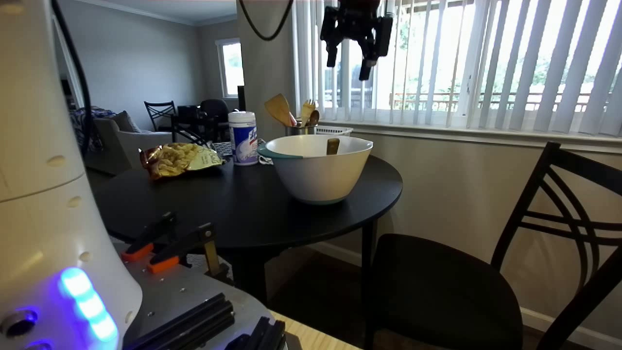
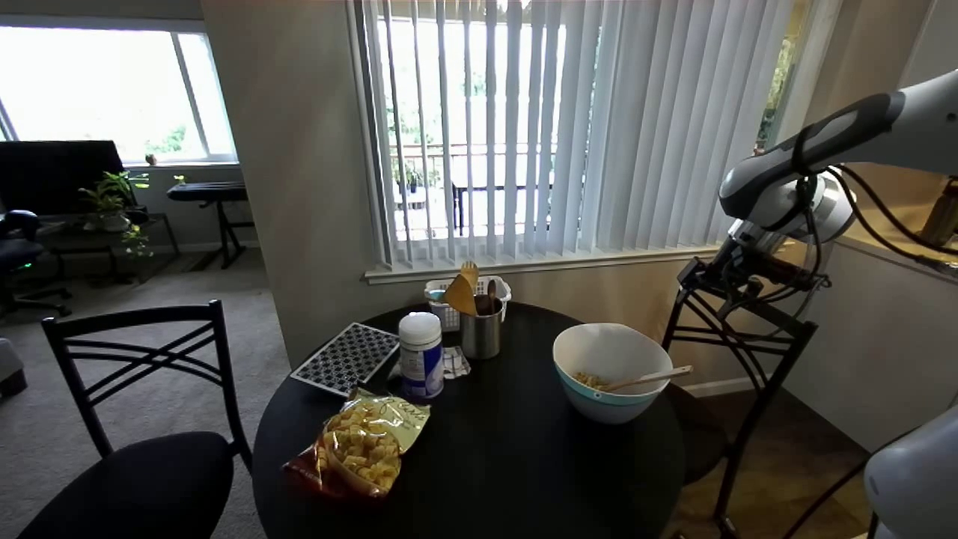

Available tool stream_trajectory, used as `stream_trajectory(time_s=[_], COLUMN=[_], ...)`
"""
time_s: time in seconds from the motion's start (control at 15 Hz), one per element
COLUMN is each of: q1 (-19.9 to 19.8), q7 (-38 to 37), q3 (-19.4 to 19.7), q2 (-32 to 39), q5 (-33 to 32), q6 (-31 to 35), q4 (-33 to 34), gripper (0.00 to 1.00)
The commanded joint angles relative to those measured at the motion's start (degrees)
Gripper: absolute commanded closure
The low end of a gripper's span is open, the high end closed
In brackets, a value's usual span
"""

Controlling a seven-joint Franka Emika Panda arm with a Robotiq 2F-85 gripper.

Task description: Use the wooden spoon to stir in the bowl

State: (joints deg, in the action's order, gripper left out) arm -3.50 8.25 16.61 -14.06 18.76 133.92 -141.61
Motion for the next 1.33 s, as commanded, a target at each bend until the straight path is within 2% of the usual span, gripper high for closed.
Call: stream_trajectory(time_s=[0.0, 0.13, 0.4, 0.87, 1.27], q1=[0.03, -0.73, -3.65, -9.12, -9.11], q7=[7.61, 11.13, 11.71, 11.92, 11.12], q3=[2.07, 1.85, -0.36, -1.84, -3.66], q2=[7.84, 11.54, 18.01, 21.13, 20.49], q5=[13.48, 20.95, 27.53, 30.75, 30.61], q6=[0.6, -1.14, -2.83, -4.54, -4.55], q4=[2.65, 3.96, 6.54, 5.19, 1.25], gripper=[0.0, 0.0, 0.0, 0.0, 0.0])
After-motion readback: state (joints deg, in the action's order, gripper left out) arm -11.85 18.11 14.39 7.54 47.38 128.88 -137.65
